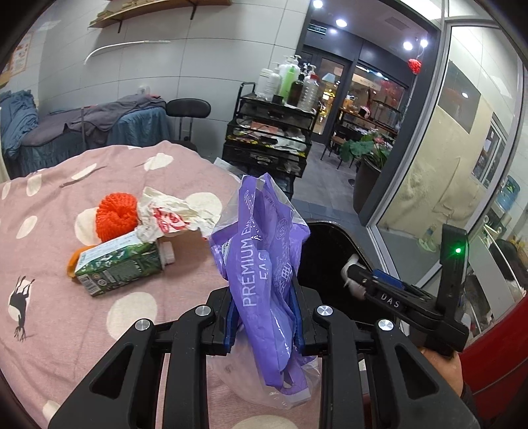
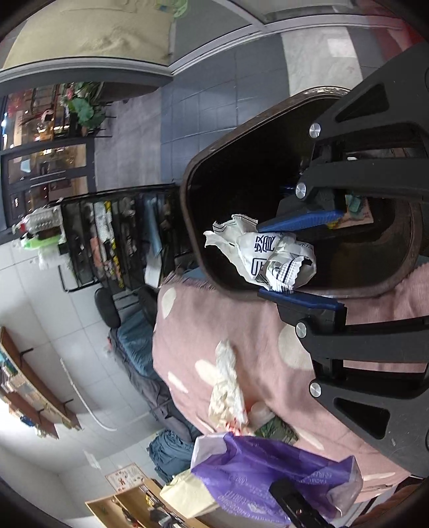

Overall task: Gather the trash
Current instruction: 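Carry both to the bin, opening the right tool over it while the left tool carries the purple bag, then lower the purple bag into the bin and open the left tool, then return both tools to the table while the right tool grasps the white-red plastic bag, then grasp the green milk carton with the left tool while the right tool lifts the white-red bag, then carry the white-red bag into the bin and open the right tool while the left tool carries the carton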

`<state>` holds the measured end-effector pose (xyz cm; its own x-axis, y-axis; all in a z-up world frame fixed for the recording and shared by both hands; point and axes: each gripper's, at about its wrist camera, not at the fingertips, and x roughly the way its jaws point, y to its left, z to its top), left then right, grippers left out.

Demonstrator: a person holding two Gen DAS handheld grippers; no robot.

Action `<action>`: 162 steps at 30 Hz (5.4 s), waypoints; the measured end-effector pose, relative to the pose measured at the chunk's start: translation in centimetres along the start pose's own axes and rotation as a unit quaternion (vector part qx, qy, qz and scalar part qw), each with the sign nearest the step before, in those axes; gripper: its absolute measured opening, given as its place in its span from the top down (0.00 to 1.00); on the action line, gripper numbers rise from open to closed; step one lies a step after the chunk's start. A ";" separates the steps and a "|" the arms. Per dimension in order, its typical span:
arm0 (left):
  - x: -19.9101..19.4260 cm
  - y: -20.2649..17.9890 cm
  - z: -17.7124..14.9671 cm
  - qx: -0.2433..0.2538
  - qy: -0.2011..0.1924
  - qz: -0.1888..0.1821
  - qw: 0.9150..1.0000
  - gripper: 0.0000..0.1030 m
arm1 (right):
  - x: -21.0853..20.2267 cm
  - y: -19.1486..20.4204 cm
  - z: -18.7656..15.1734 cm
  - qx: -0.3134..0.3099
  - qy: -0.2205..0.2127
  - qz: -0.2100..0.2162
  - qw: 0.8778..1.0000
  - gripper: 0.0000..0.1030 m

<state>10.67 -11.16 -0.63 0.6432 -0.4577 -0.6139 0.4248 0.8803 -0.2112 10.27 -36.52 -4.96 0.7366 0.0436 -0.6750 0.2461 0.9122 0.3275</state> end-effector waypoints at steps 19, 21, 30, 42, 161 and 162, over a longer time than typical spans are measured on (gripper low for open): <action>7.2 -6.9 0.2 0.053 0.084 -0.073 0.992 0.75 | -2.4 -6.5 -0.4 0.077 -0.062 -0.054 0.994 0.13; 8.1 -7.5 0.1 0.052 0.096 -0.081 0.991 0.75 | -3.0 -7.2 0.1 0.083 -0.070 -0.062 0.992 0.12; 10.9 -10.6 -0.1 0.073 0.126 -0.084 0.986 0.75 | -4.7 -9.3 1.9 0.108 -0.097 -0.069 0.987 0.12; 12.9 -11.6 -0.9 0.097 0.126 -0.057 0.986 0.27 | -5.9 -9.3 3.0 0.099 -0.110 -0.061 0.987 0.11; -0.2 0.6 0.2 0.065 0.000 -0.023 0.998 0.45 | 0.3 4.0 0.2 -0.109 -0.024 0.049 0.993 0.90; -0.2 0.4 0.1 0.066 0.000 -0.024 0.998 0.45 | 0.3 3.8 0.1 -0.105 -0.021 0.046 0.993 0.90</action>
<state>10.82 -10.76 -0.51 0.6205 -0.4992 -0.6048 0.5358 0.8330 -0.1377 11.47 -33.08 -3.87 0.7770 0.1173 -0.6184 0.0436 0.9701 0.2388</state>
